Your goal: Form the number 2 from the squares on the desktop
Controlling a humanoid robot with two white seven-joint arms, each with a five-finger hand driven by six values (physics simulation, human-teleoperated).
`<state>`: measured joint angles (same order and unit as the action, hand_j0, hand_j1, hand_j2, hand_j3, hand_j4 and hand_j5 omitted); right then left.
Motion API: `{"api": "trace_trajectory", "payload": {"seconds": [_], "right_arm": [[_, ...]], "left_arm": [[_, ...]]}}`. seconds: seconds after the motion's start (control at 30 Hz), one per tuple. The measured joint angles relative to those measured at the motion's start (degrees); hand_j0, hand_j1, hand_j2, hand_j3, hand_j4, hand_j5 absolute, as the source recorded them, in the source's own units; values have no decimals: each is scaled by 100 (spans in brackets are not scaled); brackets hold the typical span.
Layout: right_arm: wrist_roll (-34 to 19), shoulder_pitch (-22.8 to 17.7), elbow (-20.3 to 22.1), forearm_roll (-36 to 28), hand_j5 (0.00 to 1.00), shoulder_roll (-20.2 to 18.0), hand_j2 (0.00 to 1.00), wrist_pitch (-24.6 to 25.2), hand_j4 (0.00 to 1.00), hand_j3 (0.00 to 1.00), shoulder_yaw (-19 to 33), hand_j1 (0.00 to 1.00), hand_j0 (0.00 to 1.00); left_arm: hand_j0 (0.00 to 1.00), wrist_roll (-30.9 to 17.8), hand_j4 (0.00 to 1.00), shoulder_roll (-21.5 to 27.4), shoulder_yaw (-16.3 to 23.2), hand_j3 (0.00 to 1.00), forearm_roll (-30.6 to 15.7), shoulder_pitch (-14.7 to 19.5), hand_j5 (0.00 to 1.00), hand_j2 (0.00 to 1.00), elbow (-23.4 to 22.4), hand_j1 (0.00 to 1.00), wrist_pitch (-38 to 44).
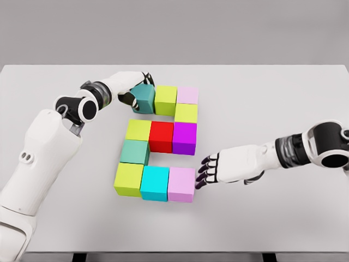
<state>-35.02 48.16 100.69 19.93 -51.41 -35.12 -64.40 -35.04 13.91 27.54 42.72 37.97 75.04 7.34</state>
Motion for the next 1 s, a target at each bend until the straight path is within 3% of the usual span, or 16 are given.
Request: {"api": "trace_trajectory", "payload": {"seconds": [0.1, 0.2, 0.33, 0.47, 0.57, 0.7, 0.8, 0.9, 1.0], "right_arm": [[0, 88, -5, -1, 100, -171, 100, 0, 100, 100, 42, 100, 100], [-1, 27, -17, -76, 100, -462, 100, -3, 100, 100, 433, 100, 100], [-2, -747, -359, -968, 100, -787, 100, -9, 100, 100, 1626, 100, 100], [-3, -1722, -610, -1591, 100, -790, 100, -11, 100, 100, 2847, 100, 100], [-1, -1854, -650, -1852, 100, -671, 100, -4, 100, 100, 3465, 100, 100], [-1, -1890, -651, -2347, 100, -633, 100, -3, 100, 100, 3750, 100, 100], [-1, -2197, -459, -2648, 100, -793, 100, -7, 100, 100, 3814, 100, 100], [-2, -2311, -393, -2816, 100, -946, 100, -7, 100, 100, 3860, 100, 100], [-1, -2382, -344, -3014, 100, -1007, 100, -6, 100, 100, 4054, 100, 100]], "left_arm": [[60, 0, 60, 3, -2, 60, 1, 9, 60, 60, 0, 60, 0], [60, 1, 60, -1, -7, 60, 2, 9, 60, 60, 0, 60, 1], [60, 1, 60, -3, -9, 60, 2, 9, 60, 60, -5, 60, 6], [61, 0, 61, -5, -10, 61, 1, 70, 61, 61, -24, 61, 9], [62, 2, 62, -34, -9, 62, 6, 105, 62, 62, -119, 62, 11], [62, 1, 62, -57, -9, 62, 9, 97, 62, 62, -167, 62, 6], [64, 1, 64, -63, -9, 64, 10, 97, 64, 64, -178, 64, 3], [75, 1, 75, -64, -9, 75, 10, 97, 75, 75, -181, 75, 3], [79, 1, 79, -65, -9, 79, 11, 97, 79, 79, -182, 79, 8]]}}
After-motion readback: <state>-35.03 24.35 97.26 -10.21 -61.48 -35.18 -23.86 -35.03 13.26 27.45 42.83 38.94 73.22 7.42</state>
